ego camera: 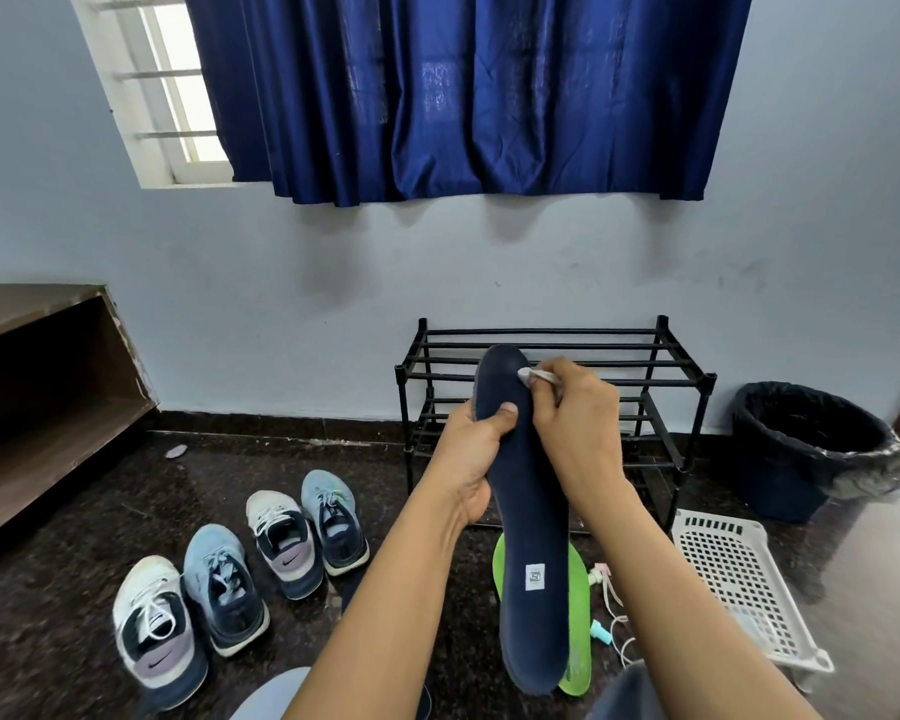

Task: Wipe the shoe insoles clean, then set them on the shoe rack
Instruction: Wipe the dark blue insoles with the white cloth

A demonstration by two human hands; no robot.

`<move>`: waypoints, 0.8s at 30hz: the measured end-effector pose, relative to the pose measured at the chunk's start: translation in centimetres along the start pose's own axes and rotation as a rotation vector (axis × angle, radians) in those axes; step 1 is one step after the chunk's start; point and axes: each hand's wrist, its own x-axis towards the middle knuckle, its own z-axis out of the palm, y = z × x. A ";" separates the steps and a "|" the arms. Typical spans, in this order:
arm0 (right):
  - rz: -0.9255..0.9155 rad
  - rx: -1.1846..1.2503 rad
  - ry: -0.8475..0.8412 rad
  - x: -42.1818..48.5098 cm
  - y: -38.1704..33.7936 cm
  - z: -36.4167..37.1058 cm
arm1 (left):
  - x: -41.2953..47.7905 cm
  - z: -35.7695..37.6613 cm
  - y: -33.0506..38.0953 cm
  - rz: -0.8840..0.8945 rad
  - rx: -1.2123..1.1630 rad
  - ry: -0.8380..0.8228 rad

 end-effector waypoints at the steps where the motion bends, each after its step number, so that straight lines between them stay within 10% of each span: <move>1: -0.015 0.009 -0.037 -0.3 -0.1 0.0 | 0.1 -0.1 0.0 0.005 0.003 0.008; 24: -0.010 -0.039 -0.051 0.4 -0.1 -0.2 | -0.1 0.3 0.1 -0.004 0.070 -0.004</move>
